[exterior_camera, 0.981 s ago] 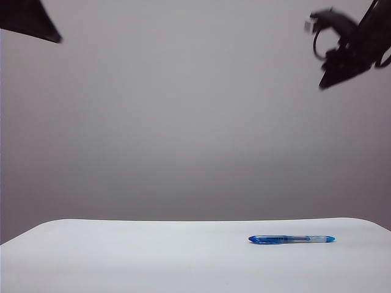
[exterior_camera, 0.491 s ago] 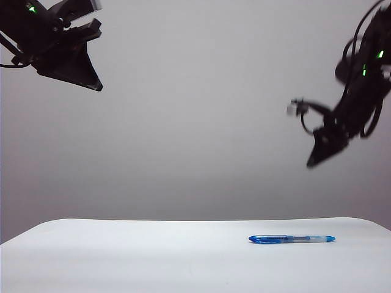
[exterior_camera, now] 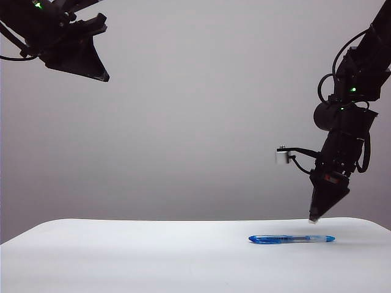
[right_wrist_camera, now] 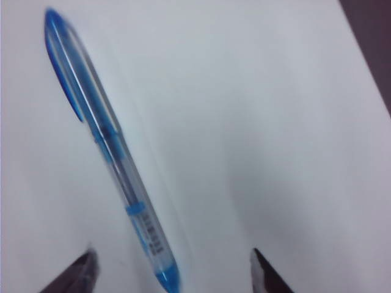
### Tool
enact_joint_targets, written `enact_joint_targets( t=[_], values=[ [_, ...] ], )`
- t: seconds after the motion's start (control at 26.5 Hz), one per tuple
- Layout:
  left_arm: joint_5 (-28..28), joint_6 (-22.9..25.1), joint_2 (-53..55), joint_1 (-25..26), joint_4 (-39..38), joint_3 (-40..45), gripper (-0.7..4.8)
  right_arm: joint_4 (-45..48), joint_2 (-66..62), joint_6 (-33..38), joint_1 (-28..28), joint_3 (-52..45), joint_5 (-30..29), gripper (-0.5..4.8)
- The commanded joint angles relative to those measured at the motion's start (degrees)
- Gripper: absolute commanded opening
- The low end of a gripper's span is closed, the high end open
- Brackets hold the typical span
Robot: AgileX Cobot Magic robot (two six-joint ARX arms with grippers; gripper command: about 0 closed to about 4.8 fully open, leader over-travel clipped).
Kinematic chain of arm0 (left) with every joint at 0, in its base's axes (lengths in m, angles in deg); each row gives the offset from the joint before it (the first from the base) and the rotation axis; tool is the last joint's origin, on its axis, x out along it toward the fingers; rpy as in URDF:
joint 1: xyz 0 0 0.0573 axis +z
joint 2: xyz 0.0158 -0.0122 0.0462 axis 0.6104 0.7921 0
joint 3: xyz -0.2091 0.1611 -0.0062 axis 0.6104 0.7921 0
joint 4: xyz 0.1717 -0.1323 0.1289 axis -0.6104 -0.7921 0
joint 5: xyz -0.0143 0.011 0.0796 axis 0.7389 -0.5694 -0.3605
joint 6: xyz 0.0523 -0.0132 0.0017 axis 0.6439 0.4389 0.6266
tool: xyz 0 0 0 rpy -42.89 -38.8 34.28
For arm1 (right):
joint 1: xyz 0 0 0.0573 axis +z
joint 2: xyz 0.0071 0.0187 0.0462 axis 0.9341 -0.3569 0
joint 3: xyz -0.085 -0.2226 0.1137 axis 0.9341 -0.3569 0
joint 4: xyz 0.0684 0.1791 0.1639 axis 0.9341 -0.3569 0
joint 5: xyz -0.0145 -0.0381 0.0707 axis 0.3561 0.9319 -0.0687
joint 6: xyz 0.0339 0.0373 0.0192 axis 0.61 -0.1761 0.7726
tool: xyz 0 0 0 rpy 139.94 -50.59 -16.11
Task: Pick up the pen and remove the cap.
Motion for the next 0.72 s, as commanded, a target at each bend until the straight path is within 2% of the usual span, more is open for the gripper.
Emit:
enact_joint_targets(
  t=[0.04, 0.3, 0.6, 0.72],
  values=[
    [1.7, 0.1, 1.1, 0.0, 2.0, -0.2, -0.05, -0.2, -0.1, -2.2, 0.5, 0.1, 1.8, 3.16],
    [6.3, 0.0, 4.4, 0.0, 2.8, -0.2, -0.05, 0.4, -1.1, -3.3, 0.8, 0.1, 1.1, 3.15],
    [6.4, 0.0, 4.8, 0.0, 4.6, -0.2, -0.05, 1.0, -4.4, -3.5, 1.5, 0.1, 0.7, 3.14],
    [6.4, 0.0, 4.8, 0.0, 5.2, -0.2, -0.05, 1.0, -6.6, -3.5, 2.2, 0.0, 0.7, 2.90]
  ],
)
